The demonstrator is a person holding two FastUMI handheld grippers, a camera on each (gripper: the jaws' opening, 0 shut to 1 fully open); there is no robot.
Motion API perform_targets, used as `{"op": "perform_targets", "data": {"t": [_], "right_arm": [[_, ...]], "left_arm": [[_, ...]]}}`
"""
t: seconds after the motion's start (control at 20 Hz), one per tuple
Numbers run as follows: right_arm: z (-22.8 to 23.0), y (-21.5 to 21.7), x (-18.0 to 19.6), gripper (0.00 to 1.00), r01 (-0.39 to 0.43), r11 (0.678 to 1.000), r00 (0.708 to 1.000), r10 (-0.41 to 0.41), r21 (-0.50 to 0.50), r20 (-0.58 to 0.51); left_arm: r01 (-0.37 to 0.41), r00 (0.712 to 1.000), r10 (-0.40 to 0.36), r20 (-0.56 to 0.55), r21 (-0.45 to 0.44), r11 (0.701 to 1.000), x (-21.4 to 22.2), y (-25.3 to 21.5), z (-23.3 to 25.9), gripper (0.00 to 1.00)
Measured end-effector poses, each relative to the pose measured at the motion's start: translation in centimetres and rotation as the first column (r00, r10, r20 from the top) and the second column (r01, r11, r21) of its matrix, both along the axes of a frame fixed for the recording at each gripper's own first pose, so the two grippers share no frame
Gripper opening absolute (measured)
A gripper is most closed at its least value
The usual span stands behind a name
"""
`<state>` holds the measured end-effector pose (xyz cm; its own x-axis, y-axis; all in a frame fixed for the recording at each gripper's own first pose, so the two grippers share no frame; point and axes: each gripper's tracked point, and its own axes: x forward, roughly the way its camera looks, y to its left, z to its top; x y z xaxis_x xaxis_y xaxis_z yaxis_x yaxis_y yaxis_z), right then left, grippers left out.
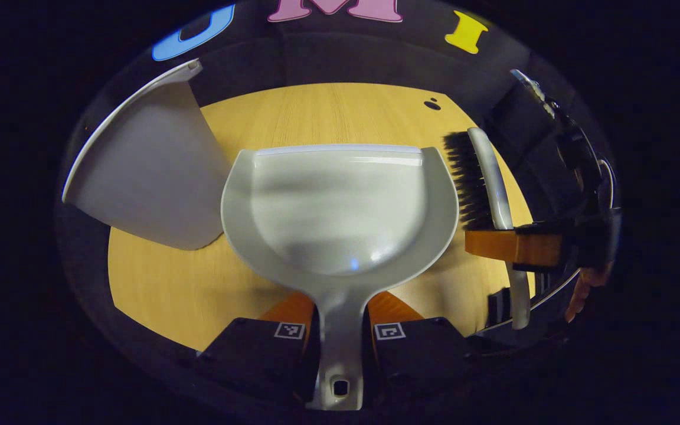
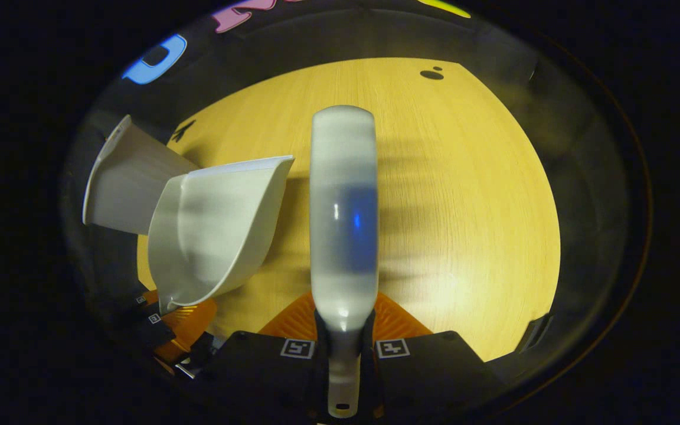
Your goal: Pick up the small broom and dustpan from the desktop, sweep the trash into the dustpan with the broom, and then empty the trash into the garbage bin.
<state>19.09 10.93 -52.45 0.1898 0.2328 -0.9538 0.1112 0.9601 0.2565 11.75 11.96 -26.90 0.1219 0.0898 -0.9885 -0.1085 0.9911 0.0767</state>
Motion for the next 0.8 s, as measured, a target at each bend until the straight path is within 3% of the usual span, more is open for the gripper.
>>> {"op": "perform_targets", "data": {"t": [0.15, 0.45, 0.7, 0.8], "right_arm": [[-2.4, 0.8, -1.5, 0.24, 0.009, 1.000, 0.997, -0.010, -0.010, -0.076], [-5.2, 0.7, -3.5, 0.24, 0.022, 0.999, 0.986, -0.029, -0.042, -0.162], [-5.1, 0.8, -3.2, 0.24, 0.031, 0.999, 0.983, -0.035, -0.029, -0.179], [-5.2, 1.0, -3.1, 0.19, 0.032, 0.999, 0.982, -0.035, -0.022, -0.185]], "left_arm": [[0.006, 0.998, -0.004, -0.062, 0.032, 0.999, 0.9, 0.0, 1.5, 0.27], [-0.096, 0.988, 0.097, -0.118, 0.019, 0.995, 1.8, -0.7, 1.1, 0.27], [-0.106, 0.983, 0.106, -0.149, 0.008, 0.994, 1.3, -1.0, 0.9, 0.27], [-0.106, 0.977, 0.105, -0.183, 0.006, 0.994, 0.5, -1.1, 1.9, 0.28]]}}
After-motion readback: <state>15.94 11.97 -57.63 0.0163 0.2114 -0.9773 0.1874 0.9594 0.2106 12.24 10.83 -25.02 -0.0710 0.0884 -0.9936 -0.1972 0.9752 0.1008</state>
